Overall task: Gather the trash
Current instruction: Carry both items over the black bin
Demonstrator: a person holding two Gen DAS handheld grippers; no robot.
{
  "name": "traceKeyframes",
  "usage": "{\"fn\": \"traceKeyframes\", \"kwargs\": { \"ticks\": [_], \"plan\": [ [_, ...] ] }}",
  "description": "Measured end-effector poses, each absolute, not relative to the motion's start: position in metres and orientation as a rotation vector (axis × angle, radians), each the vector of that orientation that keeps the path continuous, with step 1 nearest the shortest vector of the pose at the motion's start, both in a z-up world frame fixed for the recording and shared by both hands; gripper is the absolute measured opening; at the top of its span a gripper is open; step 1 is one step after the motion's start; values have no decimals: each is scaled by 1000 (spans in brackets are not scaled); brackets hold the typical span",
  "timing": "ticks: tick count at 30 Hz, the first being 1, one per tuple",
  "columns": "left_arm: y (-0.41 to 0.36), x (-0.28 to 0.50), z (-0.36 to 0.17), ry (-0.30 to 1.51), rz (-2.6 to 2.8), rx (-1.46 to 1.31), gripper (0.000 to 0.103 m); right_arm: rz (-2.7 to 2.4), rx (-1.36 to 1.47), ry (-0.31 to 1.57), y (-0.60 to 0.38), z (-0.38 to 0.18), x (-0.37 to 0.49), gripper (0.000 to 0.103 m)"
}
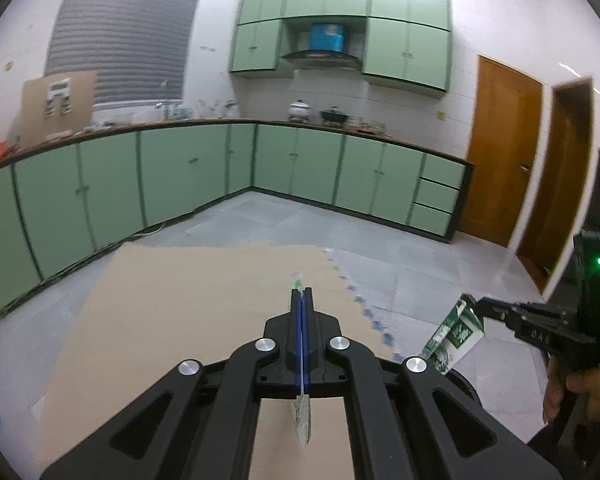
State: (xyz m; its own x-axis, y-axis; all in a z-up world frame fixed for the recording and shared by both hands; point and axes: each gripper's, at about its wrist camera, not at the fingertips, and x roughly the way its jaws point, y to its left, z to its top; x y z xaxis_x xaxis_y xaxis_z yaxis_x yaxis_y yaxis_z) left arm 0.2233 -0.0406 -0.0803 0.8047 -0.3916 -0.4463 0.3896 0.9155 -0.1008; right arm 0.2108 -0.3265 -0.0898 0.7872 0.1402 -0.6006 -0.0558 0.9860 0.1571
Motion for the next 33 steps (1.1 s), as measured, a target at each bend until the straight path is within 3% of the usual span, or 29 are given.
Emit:
{"fn": "traceKeyframes", "kwargs": {
  "ticks": [18, 33],
  "plan": [
    [-230, 230, -85, 533, -786, 93, 0, -175, 230, 640, -480, -111, 150, 3],
    [-323, 249, -192, 761, -864, 184, 0, -282, 299, 808, -527, -228, 159, 3]
  ]
}}
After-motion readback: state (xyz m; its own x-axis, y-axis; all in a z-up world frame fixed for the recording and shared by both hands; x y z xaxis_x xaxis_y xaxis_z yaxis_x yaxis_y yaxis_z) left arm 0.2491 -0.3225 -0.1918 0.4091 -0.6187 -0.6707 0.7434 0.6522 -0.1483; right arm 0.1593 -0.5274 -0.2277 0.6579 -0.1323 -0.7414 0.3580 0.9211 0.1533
